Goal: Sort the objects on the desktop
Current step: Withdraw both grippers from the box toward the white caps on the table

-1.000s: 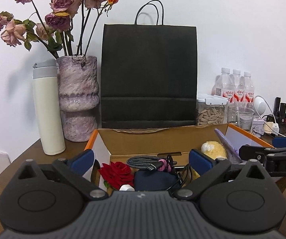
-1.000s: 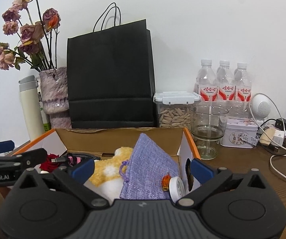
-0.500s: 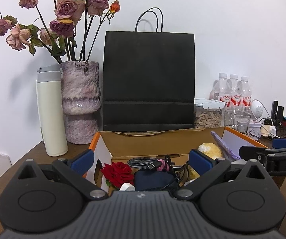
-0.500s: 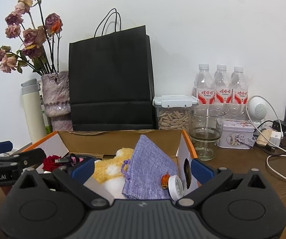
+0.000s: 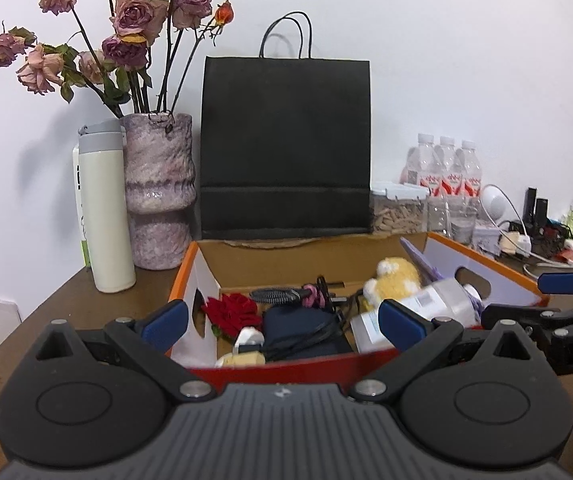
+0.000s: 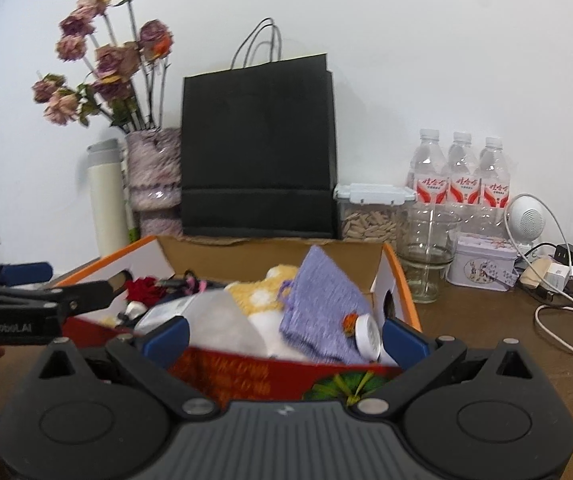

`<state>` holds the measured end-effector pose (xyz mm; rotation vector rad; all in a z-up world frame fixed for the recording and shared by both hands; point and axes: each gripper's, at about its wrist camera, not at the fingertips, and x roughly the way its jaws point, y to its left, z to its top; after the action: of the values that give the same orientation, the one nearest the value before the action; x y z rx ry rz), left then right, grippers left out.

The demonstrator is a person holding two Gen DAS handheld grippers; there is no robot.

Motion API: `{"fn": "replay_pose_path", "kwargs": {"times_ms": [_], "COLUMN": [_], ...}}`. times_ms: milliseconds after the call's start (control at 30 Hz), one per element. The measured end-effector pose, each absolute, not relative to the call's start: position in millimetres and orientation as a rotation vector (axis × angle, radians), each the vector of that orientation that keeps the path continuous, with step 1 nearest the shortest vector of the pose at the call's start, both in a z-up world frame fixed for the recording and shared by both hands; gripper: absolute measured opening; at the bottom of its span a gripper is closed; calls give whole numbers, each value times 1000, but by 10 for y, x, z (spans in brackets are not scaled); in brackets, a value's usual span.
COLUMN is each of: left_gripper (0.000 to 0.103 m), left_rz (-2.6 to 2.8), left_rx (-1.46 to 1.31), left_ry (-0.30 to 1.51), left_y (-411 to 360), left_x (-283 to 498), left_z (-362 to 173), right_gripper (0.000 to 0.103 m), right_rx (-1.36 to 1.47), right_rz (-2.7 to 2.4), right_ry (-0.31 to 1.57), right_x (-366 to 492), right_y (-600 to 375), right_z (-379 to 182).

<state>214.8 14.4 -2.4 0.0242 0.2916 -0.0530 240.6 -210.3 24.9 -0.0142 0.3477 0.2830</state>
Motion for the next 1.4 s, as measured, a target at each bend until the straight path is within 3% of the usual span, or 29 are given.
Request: {"fn": "replay_pose_path", "kwargs": {"times_ms": [1000,1400], "left_gripper": [103,99], "left_rz": [-169,-164], "left_rx": [81,23], "left_ry": [598,677], "left_y": [-29,-128], "left_x": [1974,2089], "left_z": [-355,-419], "right_gripper": [103,103], "right_rx": [-77,-85], "right_rz": [298,291], "right_ry": [675,697], "right_x": [2171,2186], "right_y": [-2161,-2138], "right_z": [-140,-165]}}
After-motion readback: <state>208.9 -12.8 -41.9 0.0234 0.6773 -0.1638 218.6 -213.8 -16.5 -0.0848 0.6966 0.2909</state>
